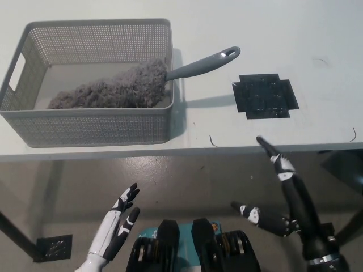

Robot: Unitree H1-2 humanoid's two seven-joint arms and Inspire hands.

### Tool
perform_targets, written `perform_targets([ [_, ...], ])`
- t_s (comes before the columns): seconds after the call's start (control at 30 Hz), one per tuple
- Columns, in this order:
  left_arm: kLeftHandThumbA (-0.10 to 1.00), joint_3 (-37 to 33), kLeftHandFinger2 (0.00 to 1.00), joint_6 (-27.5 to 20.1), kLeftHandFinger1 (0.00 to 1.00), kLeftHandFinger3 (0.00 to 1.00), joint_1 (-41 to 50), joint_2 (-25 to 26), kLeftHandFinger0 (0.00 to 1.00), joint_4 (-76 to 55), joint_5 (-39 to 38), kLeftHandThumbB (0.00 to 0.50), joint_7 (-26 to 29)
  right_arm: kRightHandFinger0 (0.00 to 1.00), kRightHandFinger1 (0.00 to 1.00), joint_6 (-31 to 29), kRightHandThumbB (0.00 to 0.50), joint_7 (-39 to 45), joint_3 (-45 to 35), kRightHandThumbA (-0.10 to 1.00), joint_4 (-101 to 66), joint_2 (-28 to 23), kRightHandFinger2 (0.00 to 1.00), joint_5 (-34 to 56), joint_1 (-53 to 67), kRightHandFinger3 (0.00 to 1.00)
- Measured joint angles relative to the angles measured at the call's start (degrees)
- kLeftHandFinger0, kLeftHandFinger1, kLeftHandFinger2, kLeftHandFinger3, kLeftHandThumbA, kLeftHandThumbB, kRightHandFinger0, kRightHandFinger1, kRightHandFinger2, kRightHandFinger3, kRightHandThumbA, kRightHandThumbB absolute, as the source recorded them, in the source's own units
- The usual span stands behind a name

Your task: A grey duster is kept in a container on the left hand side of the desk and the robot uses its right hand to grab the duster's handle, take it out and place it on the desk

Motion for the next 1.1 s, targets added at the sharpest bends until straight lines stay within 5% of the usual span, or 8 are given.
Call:
perform_targets([
  [0.27, 1.00, 0.00, 1.00, -0.18, 1.00, 1.00, -0.01, 0.00, 1.00, 0.37, 0.47, 0.122, 0.00, 1.00, 1.00, 7.61, 0.436, 7.32, -1.47, 0.86, -14.77, -0.35, 1.00, -6.86, -9.52, 1.00],
  [0.53, 1.00, -0.02, 1.00, -0.26, 1.00, 1.00, -0.02, 0.00, 1.00, 0.87, 0.95, 0.121, -0.01, 1.00, 1.00, 13.76, 0.480, 15.74, -1.68, 1.00, -18.02, -0.96, 1.00, -14.15, -24.73, 1.00],
  [1.1, 1.00, -0.19, 1.00, -1.58, 1.00, 1.00, -0.25, 0.33, 1.00, 1.44, 1.30, 0.100, -0.04, 1.00, 1.00, 26.80, 0.500, 32.73, 8.46, 1.00, 6.95, -0.67, 1.00, -33.81, -47.52, 1.00],
])
